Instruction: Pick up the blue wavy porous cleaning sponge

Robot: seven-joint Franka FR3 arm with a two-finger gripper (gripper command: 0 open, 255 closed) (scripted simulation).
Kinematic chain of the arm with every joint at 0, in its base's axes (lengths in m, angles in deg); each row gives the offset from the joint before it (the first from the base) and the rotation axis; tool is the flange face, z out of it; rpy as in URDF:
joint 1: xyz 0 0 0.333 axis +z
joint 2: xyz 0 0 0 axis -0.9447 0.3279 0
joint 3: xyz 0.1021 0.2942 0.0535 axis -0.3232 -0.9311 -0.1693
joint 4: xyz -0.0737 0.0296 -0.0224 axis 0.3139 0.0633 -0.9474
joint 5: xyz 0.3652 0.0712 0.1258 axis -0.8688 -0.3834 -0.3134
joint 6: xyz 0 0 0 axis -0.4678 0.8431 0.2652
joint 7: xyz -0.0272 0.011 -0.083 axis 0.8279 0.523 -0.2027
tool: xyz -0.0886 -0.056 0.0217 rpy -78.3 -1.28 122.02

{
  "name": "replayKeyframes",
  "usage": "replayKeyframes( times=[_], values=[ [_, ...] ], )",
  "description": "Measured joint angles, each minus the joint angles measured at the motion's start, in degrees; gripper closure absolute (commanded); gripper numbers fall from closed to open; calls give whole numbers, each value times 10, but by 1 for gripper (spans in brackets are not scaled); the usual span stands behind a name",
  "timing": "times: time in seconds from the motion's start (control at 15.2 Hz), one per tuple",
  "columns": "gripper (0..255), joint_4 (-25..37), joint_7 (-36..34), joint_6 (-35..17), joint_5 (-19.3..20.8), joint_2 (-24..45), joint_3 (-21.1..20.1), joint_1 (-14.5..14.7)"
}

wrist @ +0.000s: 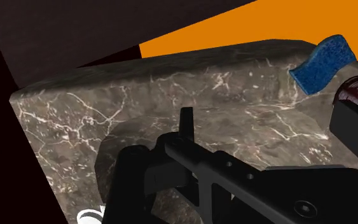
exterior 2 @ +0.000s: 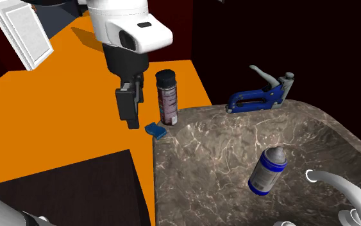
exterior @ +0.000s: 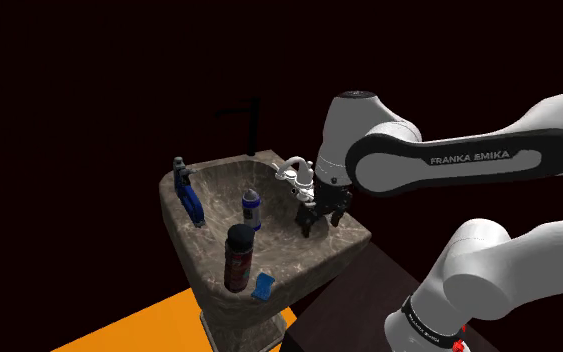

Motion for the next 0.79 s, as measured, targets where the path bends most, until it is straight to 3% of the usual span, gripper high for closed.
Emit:
replayKeyframes(
  times=[0.46, 0.79],
  values=[
    [0, -5, -118, -145, -43, 127, -91, 3],
    [0, 17, -221, -253, -25, 249, -160, -17]
  ],
)
